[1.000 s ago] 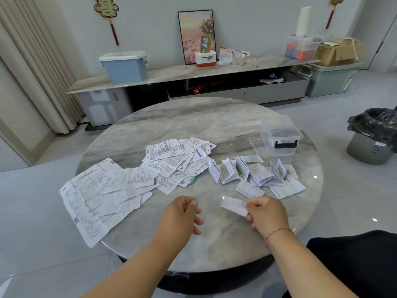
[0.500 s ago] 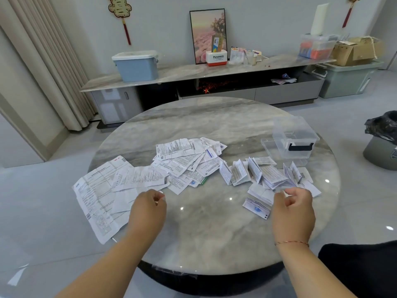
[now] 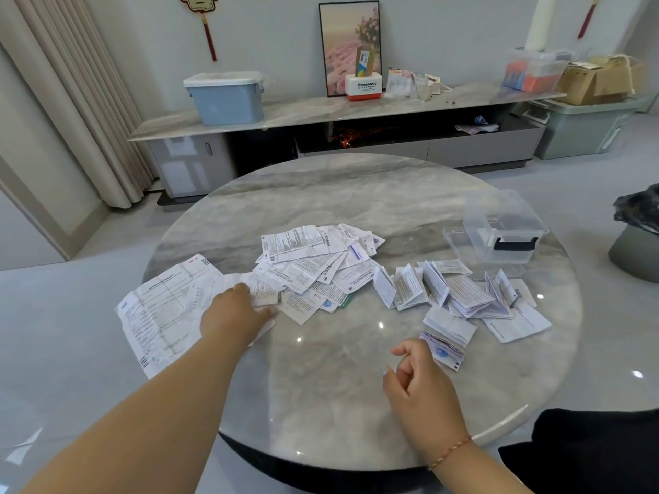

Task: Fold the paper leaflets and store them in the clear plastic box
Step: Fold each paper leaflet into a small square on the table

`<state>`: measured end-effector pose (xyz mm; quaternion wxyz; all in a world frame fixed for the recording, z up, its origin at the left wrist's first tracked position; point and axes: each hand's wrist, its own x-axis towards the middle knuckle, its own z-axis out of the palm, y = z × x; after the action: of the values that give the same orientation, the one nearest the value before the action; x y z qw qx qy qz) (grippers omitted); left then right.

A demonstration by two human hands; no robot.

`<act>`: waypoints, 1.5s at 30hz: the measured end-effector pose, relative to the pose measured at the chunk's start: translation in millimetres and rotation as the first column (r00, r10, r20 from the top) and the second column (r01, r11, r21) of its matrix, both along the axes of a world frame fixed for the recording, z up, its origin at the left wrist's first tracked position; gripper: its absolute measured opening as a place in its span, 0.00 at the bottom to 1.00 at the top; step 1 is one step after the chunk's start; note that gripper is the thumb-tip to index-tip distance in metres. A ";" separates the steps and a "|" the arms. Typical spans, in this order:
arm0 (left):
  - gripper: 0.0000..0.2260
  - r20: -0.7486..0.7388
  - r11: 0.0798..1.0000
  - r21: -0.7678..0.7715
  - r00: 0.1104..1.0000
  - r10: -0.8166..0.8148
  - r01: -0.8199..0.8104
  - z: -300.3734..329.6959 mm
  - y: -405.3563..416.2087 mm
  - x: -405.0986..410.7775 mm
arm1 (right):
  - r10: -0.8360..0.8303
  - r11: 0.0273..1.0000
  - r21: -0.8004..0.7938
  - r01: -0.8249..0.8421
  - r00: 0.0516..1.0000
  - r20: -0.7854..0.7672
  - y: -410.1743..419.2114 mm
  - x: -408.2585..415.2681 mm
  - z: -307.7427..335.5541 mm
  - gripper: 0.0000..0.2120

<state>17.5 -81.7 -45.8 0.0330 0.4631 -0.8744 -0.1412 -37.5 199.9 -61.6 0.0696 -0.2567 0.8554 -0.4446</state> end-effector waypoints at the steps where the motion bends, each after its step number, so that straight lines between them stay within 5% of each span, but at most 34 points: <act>1: 0.14 0.032 0.999 -0.038 0.999 0.001 0.000 2.3 -1.3 -1.7 | 0.007 1.000 0.020 -0.007 1.000 0.005 -0.6 -1.3 -1.4 0.12; 3: 0.04 0.071 0.995 -0.099 0.997 -0.010 0.017 7.2 -4.1 -2.1 | 0.019 0.999 0.048 -0.019 1.000 0.006 -1.3 -3.4 -3.7 0.10; 10: 0.16 -0.036 0.995 -0.081 0.998 -0.061 0.058 9.2 -10.3 19.1 | 0.042 0.996 0.082 -0.042 0.999 0.003 -2.0 -5.4 -2.4 0.10; 17: 0.10 -0.273 0.973 -0.120 0.936 -0.223 0.197 21.9 27.8 48.8 | 0.051 0.997 0.048 -0.052 0.998 0.022 3.1 -4.2 1.3 0.10; 21: 0.06 -0.389 0.932 -0.007 0.858 -0.336 0.362 30.3 89.2 66.9 | 0.046 0.999 -0.007 -0.046 0.997 0.061 7.2 -10.4 3.7 0.21; 25: 0.07 -0.435 0.849 0.129 0.799 -0.416 0.512 16.4 128.8 83.1 | 0.226 0.974 0.020 -0.227 0.973 0.044 18.7 -13.8 5.2 0.37; 30: 0.06 -0.476 0.817 0.318 0.826 -0.301 0.481 -0.7 154.5 92.8 | 0.373 0.927 -0.043 -0.373 0.901 0.221 29.0 -11.9 10.0 0.12; 33: 0.08 -0.527 0.851 0.359 0.836 -0.153 0.383 -11.8 158.9 85.5 | 0.265 0.959 0.029 -0.283 0.926 0.270 27.7 -6.9 6.2 0.15; 35: 0.14 -0.551 0.916 0.290 0.831 -0.078 0.278 -16.5 160.4 81.3 | 0.185 0.969 0.124 -0.212 0.962 0.201 25.6 -3.9 2.0 0.19; 37: 0.16 -0.553 0.957 -0.062 0.789 -0.269 0.283 -20.3 160.7 83.6 | 0.140 0.971 0.173 -0.166 0.978 0.154 22.6 0.6 1.1 0.22; 40: 0.22 -0.301 0.690 -0.431 0.629 -0.717 0.581 -34.7 162.0 89.1 | 0.123 0.962 0.240 -0.133 0.991 0.056 18.7 5.8 1.4 0.26; 45: 0.39 -0.070 0.508 -0.397 0.527 -0.847 0.764 -51.5 168.6 88.4 | 0.154 0.957 0.268 -0.112 0.978 -0.139 21.1 4.5 5.5 0.23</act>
<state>106.0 86.8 -97.2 0.1491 -0.0360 -0.9866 -0.0554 -32.9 221.0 -56.1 0.0641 -0.3370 0.8896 -0.3014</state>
